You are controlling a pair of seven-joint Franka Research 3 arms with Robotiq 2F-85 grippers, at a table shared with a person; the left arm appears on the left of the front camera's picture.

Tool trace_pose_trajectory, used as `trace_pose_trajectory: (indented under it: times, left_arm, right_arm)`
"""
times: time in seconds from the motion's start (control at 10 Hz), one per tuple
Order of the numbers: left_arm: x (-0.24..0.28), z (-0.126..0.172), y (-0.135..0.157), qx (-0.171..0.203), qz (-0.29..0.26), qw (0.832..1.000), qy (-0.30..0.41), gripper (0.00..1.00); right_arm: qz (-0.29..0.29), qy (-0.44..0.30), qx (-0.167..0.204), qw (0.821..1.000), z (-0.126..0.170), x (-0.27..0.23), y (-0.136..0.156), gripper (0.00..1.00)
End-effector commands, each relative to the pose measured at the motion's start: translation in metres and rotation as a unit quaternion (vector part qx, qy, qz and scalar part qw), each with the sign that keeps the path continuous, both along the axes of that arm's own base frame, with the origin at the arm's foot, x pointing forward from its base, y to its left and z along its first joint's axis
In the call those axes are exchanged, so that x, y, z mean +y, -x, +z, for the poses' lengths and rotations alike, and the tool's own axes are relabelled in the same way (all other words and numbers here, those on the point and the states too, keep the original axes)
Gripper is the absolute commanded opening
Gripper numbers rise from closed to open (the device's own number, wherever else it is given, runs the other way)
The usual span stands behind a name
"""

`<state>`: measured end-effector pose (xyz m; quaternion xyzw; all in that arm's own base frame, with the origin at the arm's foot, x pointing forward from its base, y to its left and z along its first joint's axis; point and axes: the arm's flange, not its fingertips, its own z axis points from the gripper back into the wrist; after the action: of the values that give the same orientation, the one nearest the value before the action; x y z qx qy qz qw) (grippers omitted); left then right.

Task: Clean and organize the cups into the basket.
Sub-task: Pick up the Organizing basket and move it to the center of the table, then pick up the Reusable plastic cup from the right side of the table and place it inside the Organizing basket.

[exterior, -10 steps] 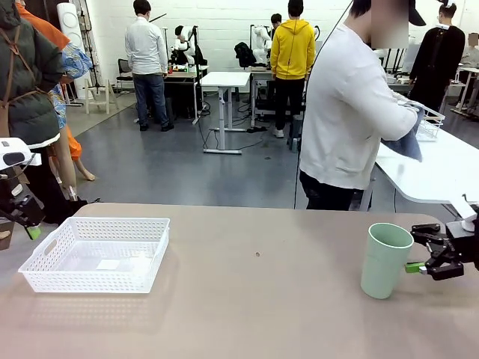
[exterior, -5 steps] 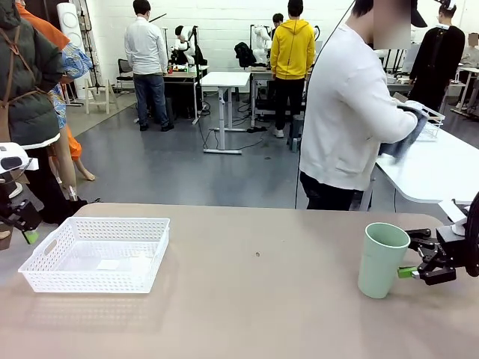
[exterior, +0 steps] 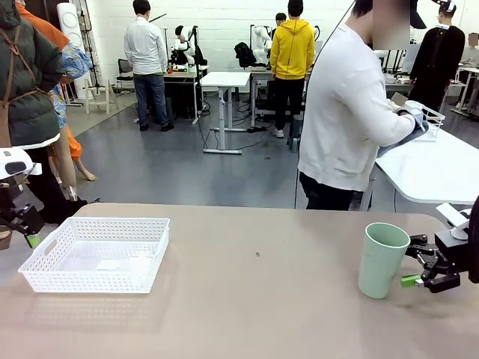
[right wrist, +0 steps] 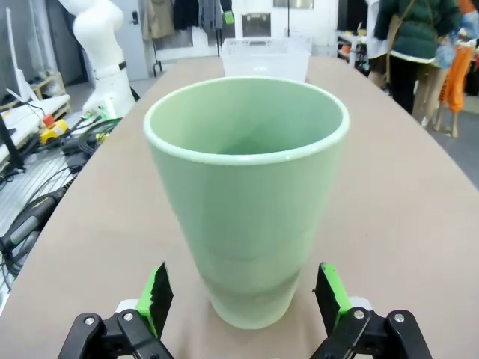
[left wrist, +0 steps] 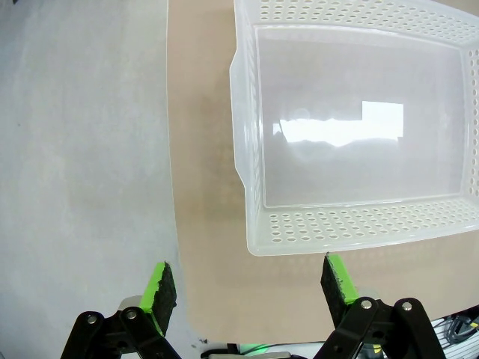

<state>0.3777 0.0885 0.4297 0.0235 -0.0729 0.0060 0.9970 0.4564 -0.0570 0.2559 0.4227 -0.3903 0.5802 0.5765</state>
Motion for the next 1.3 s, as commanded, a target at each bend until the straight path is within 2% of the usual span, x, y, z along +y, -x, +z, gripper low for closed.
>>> trace_pose_trajectory:
  times: [0.0, 0.2, 0.4, 0.8, 1.2]
  left_arm:
    - [-0.003, -0.004, -0.003, -0.001, -0.002, 1.000, -0.018, 1.00]
    - [-0.003, -0.006, 0.000, 0.002, -0.006, 1.000, -0.016, 1.00]
    - [-0.004, -0.009, 0.003, 0.002, -0.014, 1.000, -0.017, 1.00]
    - [-0.005, -0.019, -0.001, 0.032, -0.013, 0.999, 0.005, 1.00]
    - [-0.017, -0.045, -0.014, 0.068, -0.013, 0.997, 0.026, 1.00]
  right_arm:
    - [0.004, 0.002, 0.008, 1.000, -0.004, 0.014, -0.004, 1.00]
    - [-0.015, -0.006, -0.003, 1.000, -0.013, 0.027, -0.020, 1.00]
    - [-0.008, -0.008, 0.003, 1.000, -0.020, 0.045, -0.030, 1.00]
    - [0.000, -0.007, 0.005, 1.000, -0.022, 0.053, -0.030, 1.00]
    - [0.002, -0.010, 0.002, 1.000, -0.021, 0.046, -0.028, 1.00]
